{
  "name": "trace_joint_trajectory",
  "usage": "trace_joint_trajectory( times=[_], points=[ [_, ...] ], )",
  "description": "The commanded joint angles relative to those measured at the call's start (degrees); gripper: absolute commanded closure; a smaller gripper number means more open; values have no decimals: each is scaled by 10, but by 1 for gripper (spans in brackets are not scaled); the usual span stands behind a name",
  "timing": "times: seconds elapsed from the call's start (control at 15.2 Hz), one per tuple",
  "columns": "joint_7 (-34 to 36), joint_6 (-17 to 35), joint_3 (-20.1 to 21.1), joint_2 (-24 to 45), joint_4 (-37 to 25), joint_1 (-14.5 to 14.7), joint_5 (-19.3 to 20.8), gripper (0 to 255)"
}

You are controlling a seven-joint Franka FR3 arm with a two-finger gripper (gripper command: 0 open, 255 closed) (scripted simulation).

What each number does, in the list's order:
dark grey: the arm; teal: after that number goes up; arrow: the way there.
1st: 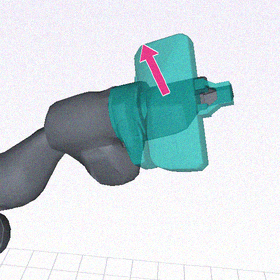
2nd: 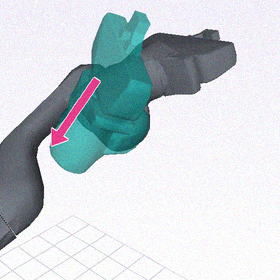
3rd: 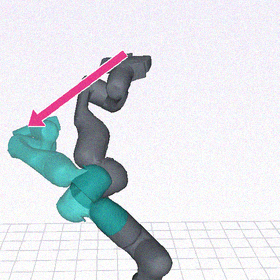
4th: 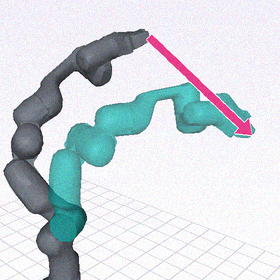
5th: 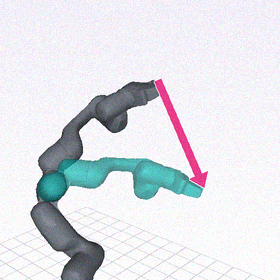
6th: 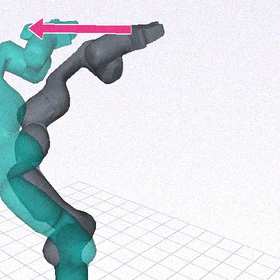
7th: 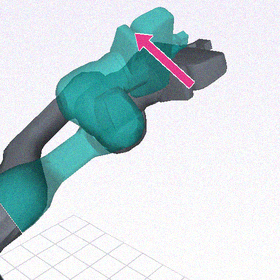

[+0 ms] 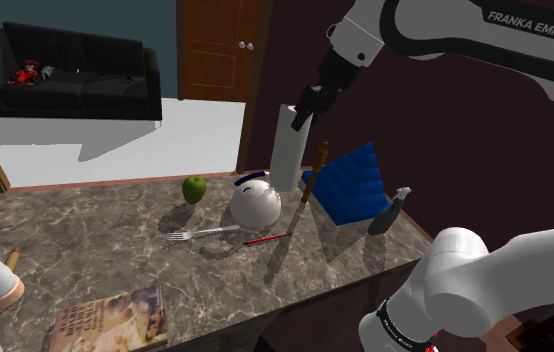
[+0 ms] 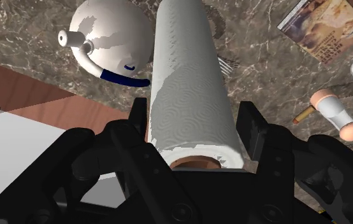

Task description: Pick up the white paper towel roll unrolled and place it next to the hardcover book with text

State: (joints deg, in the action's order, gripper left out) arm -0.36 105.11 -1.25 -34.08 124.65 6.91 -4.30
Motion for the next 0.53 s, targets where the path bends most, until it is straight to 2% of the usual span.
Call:
trace_joint_trajectory(
  times=[0.0, 0.46],
  points=[
    [29, 5, 24, 7, -4, 8, -6, 255],
    [126, 19, 106, 48, -39, 31, -20, 255]
  ],
)
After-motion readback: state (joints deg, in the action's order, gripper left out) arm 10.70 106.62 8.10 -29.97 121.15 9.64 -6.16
